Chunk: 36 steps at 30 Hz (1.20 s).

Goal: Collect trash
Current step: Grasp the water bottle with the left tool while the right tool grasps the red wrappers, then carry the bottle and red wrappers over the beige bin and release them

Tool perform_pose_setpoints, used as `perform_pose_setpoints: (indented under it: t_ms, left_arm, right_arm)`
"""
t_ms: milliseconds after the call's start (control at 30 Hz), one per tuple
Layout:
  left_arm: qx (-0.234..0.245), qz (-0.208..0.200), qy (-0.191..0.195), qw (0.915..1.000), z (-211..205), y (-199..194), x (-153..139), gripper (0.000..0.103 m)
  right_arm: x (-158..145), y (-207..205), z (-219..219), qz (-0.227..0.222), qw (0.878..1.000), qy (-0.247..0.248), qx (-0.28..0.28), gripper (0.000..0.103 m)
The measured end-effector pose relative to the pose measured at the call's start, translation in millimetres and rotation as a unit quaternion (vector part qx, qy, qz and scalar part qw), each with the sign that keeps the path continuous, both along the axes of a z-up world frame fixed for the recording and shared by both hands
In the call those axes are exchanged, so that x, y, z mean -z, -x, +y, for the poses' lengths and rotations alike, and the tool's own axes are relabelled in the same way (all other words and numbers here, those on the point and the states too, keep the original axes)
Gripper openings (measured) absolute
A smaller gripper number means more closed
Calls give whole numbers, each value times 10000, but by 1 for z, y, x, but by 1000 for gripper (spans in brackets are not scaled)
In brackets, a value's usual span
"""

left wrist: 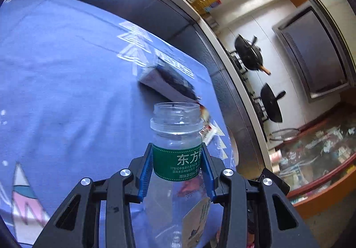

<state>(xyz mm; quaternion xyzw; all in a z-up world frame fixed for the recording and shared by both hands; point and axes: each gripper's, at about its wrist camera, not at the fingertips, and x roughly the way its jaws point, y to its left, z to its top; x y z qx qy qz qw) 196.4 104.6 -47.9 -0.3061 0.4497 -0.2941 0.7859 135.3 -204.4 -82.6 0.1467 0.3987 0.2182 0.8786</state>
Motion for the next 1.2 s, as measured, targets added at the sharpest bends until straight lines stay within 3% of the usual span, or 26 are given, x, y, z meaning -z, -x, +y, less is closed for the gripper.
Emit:
perform_pose_setpoints:
  t_ms: [267,600,933,1067,1200]
  left_arm:
    - [985,-285,-384,9940,-101,-1,-21,40]
    - [1941,-611,-739,9763,-246,-26,-50,40]
    - [2513,-891,-886,9597,-412,-81,-78,40]
    - [2579,-1114,-818,9562,-465,-98,-87,40]
    - [2429,-1209,-843,9588,-500,-108,-71,41]
  right_arm:
    - [2,42,-120,-46,9866,-737,1455,1]
    - [17,52,-223,-175,9645,-1136,2377,1]
    - [21,35,-346,-465,9316,-1139,3420,1]
    - [23,18,-385,-479,9224,-876,3731,1]
    - [29,5,-405,-374,9224,-376,3825,2]
